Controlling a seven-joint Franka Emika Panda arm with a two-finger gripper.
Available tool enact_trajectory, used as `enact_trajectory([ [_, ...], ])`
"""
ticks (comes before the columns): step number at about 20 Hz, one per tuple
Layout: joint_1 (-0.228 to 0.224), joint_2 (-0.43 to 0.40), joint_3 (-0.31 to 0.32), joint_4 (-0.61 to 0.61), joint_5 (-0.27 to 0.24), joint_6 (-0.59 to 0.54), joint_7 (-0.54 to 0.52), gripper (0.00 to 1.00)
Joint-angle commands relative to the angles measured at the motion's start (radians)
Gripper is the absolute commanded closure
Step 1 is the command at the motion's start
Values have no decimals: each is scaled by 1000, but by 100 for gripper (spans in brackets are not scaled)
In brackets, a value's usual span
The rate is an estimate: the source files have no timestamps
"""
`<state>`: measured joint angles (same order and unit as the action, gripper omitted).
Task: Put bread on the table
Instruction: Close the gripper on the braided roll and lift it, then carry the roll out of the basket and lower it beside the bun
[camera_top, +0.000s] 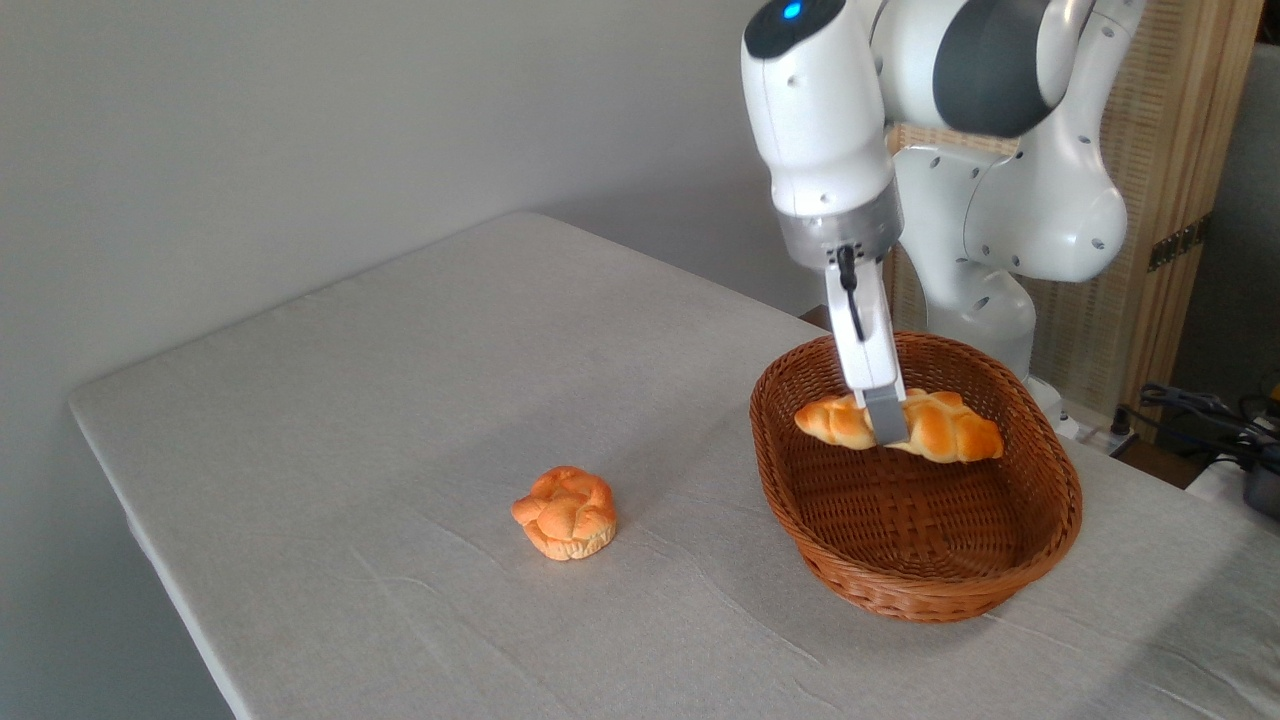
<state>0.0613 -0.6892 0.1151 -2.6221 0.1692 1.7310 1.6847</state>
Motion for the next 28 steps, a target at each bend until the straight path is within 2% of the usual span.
enact_trajectory([
  [1,6,-3,9,69,10,-31,10,72],
  [2,6,3,8,89,-16,-31,6,72],
  [4,6,29,2,134,-141,-30,-22,72],
  [5,3,48,-3,164,-192,-30,-67,72],
  [7,-27,109,-40,246,-278,-28,-214,72],
  [9,-93,221,-81,360,-344,-24,-413,72],
  [12,-249,428,-84,584,-340,-18,-722,72],
  [14,-299,526,-84,678,-341,1,-862,72],
  [16,-339,562,-86,679,-341,83,-942,71],
  [17,-366,588,-86,679,-338,106,-968,69],
  [19,-408,637,-86,677,-324,169,-971,49],
  [20,-420,652,-86,671,-304,197,-971,32],
  [22,-437,678,-90,663,-254,205,-971,2],
  [28,-440,703,-106,656,-243,223,-964,0],
])
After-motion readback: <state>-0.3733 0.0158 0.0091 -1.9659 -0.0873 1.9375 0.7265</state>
